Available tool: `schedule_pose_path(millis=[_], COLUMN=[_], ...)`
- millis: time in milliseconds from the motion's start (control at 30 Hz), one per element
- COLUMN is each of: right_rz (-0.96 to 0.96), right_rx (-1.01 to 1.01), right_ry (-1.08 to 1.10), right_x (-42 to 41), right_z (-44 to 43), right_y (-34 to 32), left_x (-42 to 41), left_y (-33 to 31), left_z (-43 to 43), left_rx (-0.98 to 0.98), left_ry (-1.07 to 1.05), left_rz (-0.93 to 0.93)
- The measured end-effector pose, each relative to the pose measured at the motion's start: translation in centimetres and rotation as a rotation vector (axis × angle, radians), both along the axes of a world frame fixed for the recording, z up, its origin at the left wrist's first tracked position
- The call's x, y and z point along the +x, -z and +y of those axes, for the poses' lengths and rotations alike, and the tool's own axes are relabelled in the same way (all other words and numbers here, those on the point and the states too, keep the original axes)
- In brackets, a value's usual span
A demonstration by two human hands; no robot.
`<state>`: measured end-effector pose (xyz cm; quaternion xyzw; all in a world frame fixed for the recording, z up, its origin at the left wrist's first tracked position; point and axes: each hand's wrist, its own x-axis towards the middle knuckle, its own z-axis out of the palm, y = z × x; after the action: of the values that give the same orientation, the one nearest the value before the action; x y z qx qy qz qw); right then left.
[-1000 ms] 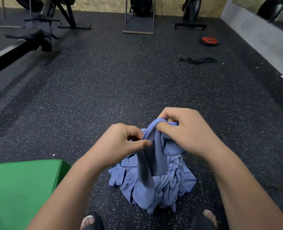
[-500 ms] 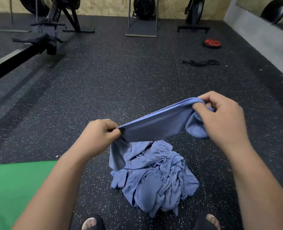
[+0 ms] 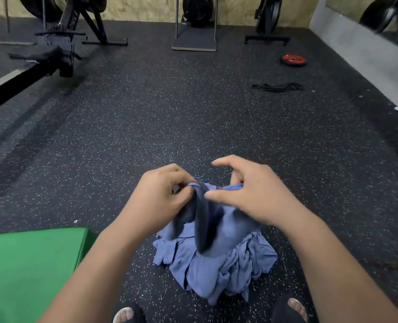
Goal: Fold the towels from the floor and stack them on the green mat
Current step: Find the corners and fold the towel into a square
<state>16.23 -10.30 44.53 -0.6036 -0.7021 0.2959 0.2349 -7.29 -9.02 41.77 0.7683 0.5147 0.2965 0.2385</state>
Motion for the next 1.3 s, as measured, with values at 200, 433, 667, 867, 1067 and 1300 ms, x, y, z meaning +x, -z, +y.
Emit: schedule_pose_path(millis=[200, 433, 667, 867, 1067, 1300], right_rz=[0.065, -0.022, 0.006, 0.01, -0.019, 0.081], right_rx=[-0.161, -0.099, 0.03, 0.052, 0.117, 0.241], right_ry=[-0.188, -0.126, -0.112, -0.085, -0.014, 0.06], right_x=[-1.3, -1.1, -1.1, -0.3, 0.1, -0.1], right_z=[-0.2, -0.1, -0.7, -1.0, -0.7, -0.6], right_y=[0.6, -0.2, -1.7, -2.1, -2.0, -2.2], left_x=[0.8, 0.6, 0.6, -0.8, -0.9, -0.2], left_y=[-1.3, -0.4, 0.8, 0.7, -0.1, -0.2], left_z=[-1.3, -1.3, -0.9, 0.2, 0.3, -0.3], left_rx=[-0.018, 0.02, -0.069, -0.027, -0.112, -0.364], left_ry=[0.085, 0.078, 0.063, -0.055, -0.14, -0.002], left_rz=[-0.095, 0.021, 0.114, 0.045, -0.271, -0.202])
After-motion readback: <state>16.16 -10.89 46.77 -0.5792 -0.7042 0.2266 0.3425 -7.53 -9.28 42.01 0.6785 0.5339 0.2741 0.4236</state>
